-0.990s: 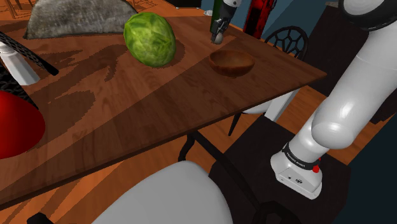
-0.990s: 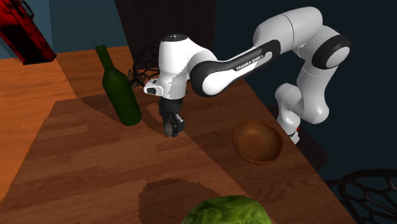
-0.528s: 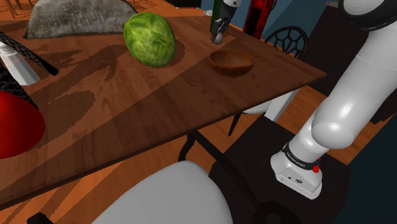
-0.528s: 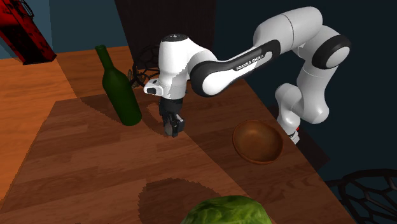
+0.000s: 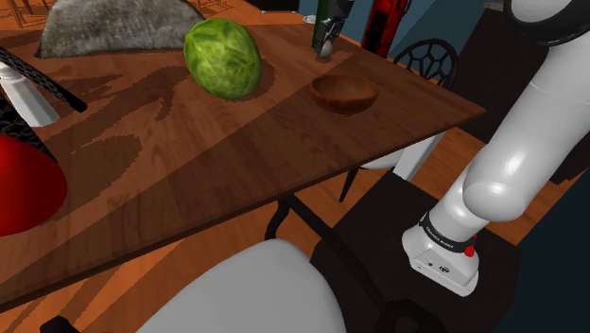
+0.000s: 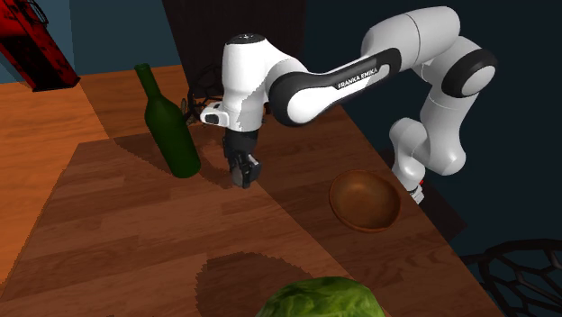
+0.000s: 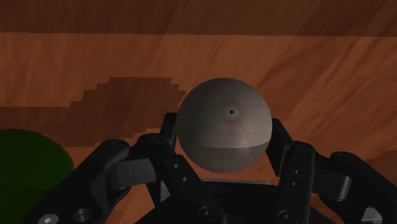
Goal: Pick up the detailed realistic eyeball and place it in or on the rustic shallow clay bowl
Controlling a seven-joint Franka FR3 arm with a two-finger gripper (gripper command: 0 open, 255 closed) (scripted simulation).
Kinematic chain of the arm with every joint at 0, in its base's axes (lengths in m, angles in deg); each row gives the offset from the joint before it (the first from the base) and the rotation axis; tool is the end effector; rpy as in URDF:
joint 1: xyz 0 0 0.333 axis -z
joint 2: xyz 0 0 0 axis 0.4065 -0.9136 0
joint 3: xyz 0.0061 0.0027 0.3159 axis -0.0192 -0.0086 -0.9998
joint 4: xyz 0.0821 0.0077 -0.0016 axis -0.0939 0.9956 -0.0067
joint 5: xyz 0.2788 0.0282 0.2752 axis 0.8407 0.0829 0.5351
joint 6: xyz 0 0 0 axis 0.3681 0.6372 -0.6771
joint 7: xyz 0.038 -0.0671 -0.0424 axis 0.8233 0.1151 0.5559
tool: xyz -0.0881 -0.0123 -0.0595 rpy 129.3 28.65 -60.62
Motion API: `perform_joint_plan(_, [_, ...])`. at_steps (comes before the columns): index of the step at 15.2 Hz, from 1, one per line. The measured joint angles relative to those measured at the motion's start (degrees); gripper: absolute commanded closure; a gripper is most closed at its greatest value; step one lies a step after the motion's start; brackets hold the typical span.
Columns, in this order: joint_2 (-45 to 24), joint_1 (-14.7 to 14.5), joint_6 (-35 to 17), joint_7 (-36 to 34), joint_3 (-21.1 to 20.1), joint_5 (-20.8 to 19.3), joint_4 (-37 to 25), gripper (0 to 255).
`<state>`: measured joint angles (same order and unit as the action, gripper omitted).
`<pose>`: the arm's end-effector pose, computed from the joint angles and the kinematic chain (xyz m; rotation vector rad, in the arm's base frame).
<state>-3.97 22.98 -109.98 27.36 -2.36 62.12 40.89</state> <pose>0.5908 -0.1436 0.5495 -3.0566 -0.2482 -0.3235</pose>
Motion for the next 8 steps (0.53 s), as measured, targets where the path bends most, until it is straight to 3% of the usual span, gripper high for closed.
perform_joint_plan(8, [-0.4, 0.2, 6.3, -0.8, 0.1, -0.2, -6.7, 255])
